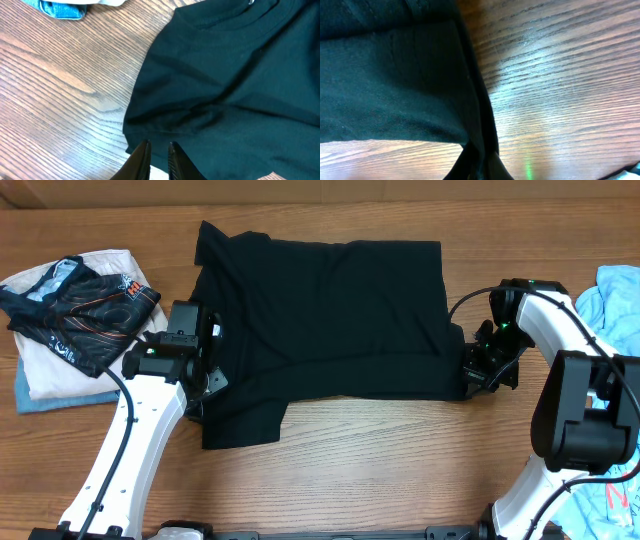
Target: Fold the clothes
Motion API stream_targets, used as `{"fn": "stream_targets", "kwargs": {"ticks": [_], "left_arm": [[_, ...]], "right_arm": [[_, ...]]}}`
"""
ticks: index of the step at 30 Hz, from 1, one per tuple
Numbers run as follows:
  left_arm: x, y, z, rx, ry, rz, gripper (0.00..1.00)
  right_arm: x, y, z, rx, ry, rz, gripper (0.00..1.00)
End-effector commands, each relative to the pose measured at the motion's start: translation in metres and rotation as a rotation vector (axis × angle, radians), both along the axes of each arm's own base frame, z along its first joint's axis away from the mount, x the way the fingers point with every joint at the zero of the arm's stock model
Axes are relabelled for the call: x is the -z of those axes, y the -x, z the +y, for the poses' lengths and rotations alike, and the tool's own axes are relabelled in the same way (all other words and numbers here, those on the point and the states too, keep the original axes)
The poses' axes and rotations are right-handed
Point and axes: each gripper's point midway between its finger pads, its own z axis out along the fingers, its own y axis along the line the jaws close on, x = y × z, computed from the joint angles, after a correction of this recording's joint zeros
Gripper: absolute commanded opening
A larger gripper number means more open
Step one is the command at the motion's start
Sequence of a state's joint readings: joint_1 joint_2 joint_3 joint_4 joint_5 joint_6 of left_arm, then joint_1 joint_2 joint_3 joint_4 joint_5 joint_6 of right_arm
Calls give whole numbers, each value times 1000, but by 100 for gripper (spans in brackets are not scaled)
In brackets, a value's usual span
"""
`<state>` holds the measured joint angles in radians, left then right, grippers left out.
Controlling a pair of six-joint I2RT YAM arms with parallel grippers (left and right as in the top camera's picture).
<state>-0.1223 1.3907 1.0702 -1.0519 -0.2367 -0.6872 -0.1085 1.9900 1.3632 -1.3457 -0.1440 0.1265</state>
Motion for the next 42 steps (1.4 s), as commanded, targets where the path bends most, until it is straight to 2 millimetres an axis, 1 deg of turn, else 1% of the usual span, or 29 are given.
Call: {"fn": "stream_targets", "kwargs": {"ticks": [1,2,4,6,10,11,13,16,17,20,23,26,28,31,33,35,38,42], "left_arm": [[-1,2,4,3,-17,3,18],[-1,2,4,3,-17,3,22],[-1,2,4,3,-17,3,33],[0,3,4,4,-17,8,42],[5,7,4,4,-19,22,57],[10,8,4,6,-19,29,62],[20,12,3,9,-11,40,69],[38,18,-5,28,36,55,73],[48,23,-10,64,63,74,75],[58,33,-10,69,66,106,75],[66,37,-11,78,73,117,74],[72,39,-17,121,104,124,69],[77,44,-18,122,109,136,65],[85,48,-17,121,109,141,63],[90,46,-18,122,110,122,59],[91,39,-18,124,112,88,56],[89,25,-20,128,114,31,56],[86,12,-21,132,117,-24,57]], "right_arm": [[-11,-12,-3,-5,18,-58,4],[-11,-12,-3,-4,18,-58,4],[-10,-12,-3,-2,19,-60,4],[-10,-13,-3,-3,19,-62,4],[-10,-15,-3,-3,20,-71,4],[-10,-15,-3,-3,20,-71,4],[-10,-15,-3,-2,20,-72,5],[-9,-17,-3,-2,21,-82,5],[-9,-18,-3,-2,21,-83,5],[-9,-18,-3,-2,21,-83,5],[-9,-18,-3,-2,21,-82,5],[-9,-18,-3,-2,21,-82,5],[-9,-18,-3,-2,21,-82,5],[-9,-18,-3,-2,21,-82,5],[-9,-18,-3,-2,21,-82,5],[-9,-18,-3,-2,21,-82,5],[-9,-18,-3,-2,21,-82,5],[-9,-18,-3,-2,21,-82,5]]}}
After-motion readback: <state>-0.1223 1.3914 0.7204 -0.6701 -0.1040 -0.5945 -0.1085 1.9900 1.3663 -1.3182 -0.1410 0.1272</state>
